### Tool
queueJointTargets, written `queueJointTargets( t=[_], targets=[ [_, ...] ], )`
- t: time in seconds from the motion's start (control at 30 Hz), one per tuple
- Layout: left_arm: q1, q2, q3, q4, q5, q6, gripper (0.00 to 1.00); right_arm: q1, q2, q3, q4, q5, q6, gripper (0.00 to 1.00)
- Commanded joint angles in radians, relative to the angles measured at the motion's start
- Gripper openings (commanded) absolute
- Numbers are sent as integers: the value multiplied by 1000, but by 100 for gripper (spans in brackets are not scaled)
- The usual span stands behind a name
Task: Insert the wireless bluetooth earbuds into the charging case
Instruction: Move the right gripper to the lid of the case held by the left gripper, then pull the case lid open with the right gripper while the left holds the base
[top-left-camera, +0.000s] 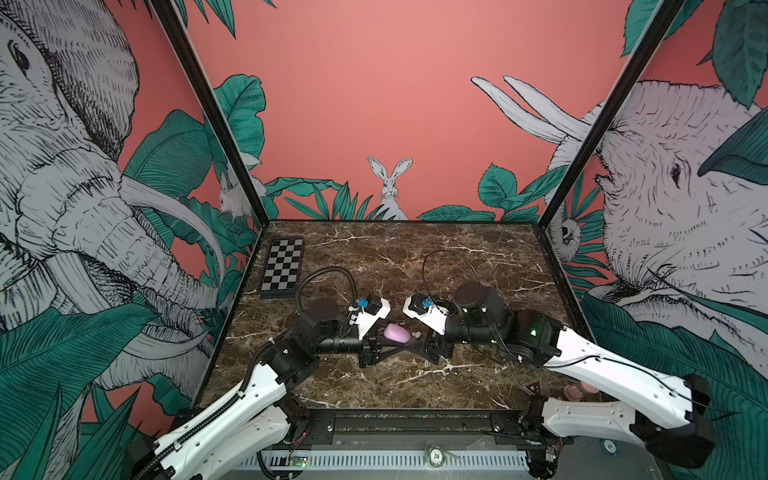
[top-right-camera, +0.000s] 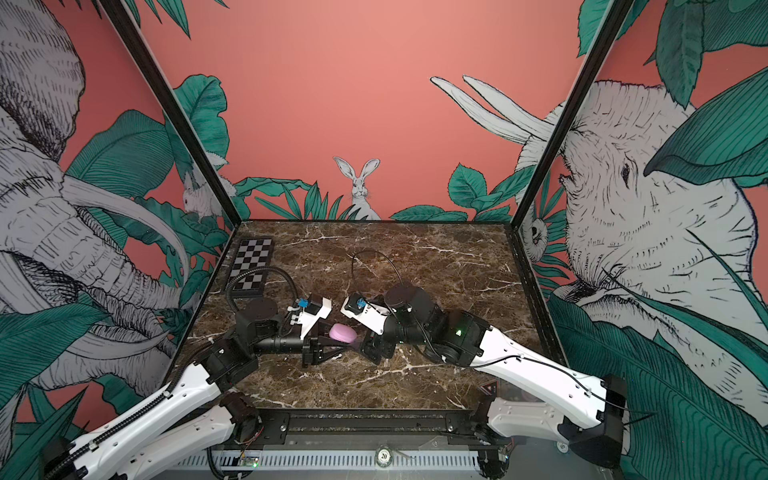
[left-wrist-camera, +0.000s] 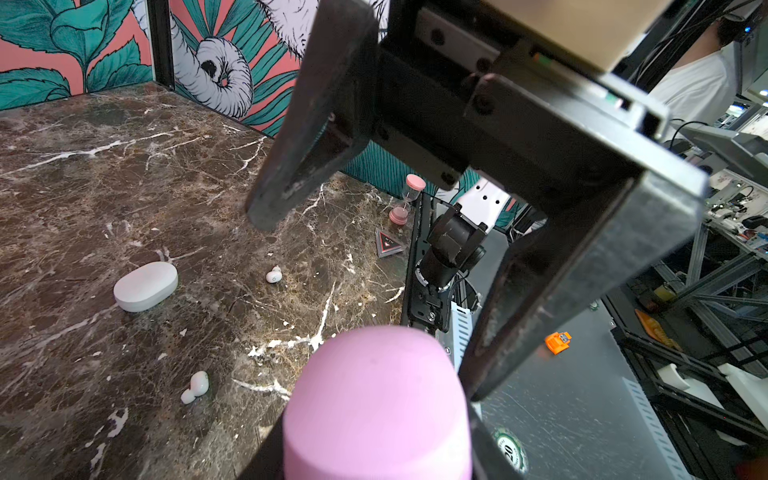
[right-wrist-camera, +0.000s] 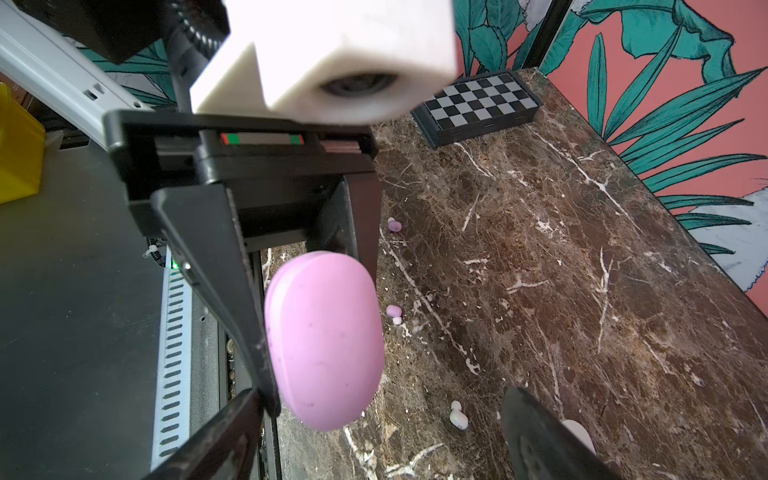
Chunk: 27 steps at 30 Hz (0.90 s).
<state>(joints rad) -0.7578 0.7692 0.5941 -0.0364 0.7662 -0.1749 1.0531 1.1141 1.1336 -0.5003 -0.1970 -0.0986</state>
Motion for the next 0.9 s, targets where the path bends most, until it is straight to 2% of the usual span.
queueJointTargets(
  t=[0.0, 0.1, 0.23, 0.53, 0.77, 0.87],
  targets=[
    [-22, -12, 13, -49, 58, 28, 0, -11, -43, 8, 99, 8, -8, 87],
    [-24, -12, 13, -50, 57, 29, 0, -11, -77, -24, 149, -18, -3, 87],
    [-26, -10, 13, -51, 60, 29, 0, -10, -64, -15, 135, 5, -7, 88],
    [-27, -16, 18, -62, 50, 41, 0, -3, -49, -31, 138, -115, -10, 87],
    [-26, -16, 17, -63, 47, 42, 0, 15, -31, -32, 117, -126, -27, 85],
    [-26, -16, 15, -59, 48, 41, 0, 28, -11, -23, 93, -116, -39, 81]
  ],
)
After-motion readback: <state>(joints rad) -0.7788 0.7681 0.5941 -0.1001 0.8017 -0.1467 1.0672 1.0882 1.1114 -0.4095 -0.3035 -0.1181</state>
